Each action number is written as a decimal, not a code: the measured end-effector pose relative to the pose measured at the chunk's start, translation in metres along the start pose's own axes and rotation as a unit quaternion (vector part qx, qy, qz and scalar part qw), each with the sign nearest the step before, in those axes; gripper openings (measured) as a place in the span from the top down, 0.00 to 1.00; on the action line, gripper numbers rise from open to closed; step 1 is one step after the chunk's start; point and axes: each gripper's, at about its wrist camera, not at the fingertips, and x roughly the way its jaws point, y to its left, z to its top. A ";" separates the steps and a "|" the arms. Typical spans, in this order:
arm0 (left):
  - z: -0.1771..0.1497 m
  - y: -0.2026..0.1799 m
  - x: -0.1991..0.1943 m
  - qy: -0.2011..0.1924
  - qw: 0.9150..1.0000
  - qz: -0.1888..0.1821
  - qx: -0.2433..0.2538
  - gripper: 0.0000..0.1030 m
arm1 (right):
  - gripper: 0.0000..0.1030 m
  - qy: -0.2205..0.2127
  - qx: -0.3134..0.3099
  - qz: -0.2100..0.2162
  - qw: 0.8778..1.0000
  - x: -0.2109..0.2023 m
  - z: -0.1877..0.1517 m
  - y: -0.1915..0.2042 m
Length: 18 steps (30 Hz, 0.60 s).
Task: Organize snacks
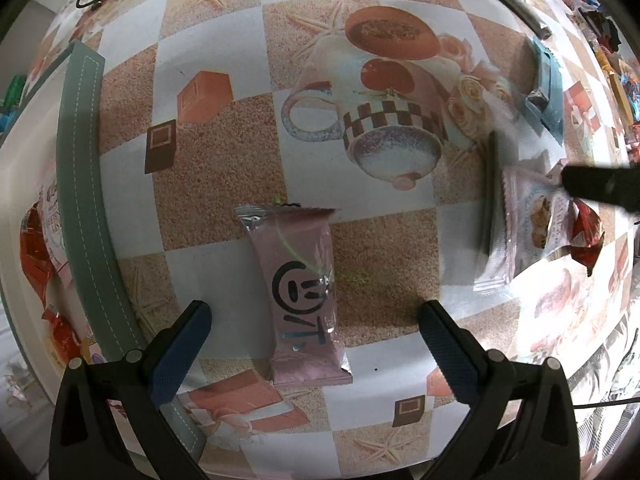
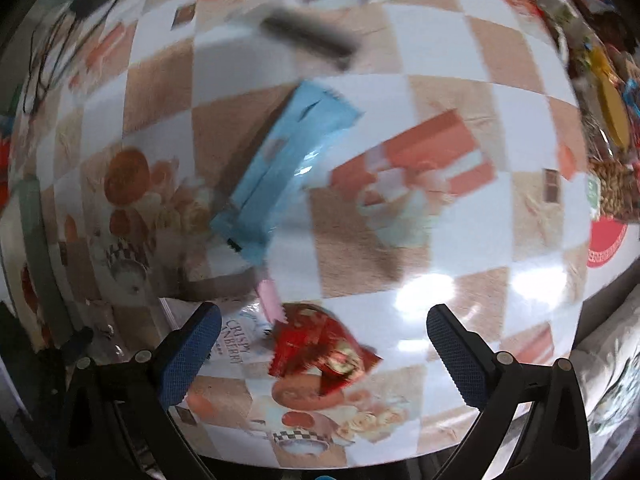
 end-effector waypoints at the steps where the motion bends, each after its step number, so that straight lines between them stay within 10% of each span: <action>1: 0.000 0.000 0.000 0.000 1.000 0.000 0.000 0.00 | 0.00 0.004 -0.010 -0.005 1.000 0.004 -0.001 0.003; 18: -0.001 0.000 0.000 0.005 1.000 0.000 0.000 0.00 | 0.00 -0.025 -0.005 0.002 1.000 -0.011 0.008 -0.024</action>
